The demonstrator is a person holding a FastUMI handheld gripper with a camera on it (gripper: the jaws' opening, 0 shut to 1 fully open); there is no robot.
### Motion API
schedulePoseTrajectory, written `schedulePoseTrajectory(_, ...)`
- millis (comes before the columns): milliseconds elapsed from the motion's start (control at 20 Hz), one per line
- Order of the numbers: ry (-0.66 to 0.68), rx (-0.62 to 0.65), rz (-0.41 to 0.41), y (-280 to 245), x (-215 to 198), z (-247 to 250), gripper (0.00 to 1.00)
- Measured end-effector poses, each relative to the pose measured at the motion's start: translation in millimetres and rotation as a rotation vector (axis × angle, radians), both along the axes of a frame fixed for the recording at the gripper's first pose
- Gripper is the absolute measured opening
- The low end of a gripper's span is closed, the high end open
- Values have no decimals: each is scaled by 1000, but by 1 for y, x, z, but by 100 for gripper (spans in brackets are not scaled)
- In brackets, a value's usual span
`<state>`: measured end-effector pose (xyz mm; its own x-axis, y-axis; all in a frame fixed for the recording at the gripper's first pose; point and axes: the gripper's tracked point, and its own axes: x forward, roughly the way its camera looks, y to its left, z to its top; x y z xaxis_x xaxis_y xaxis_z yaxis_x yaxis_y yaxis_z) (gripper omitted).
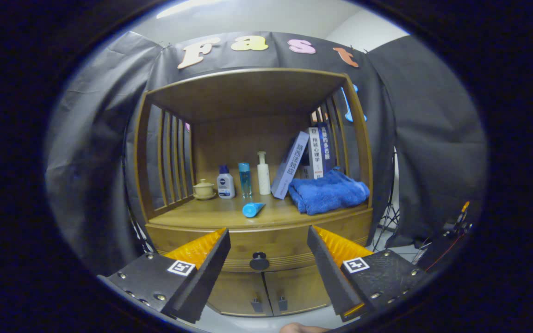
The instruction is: Pull open the drawer, take out the items inside it, and place them on the countertop above the cabinet.
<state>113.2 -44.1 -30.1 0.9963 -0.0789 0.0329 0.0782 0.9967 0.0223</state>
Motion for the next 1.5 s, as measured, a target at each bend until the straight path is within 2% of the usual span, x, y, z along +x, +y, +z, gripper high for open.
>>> schedulePoseTrajectory(350,-74,27,78,30,-88,111,100)
schedulePoseTrajectory(550,-101,18,107,40,-140,147,100)
schedulePoseTrajectory(850,-39,16,113,34,-176,131,100)
schedulePoseTrajectory(1500,-13,6,85,31,-174,112,100)
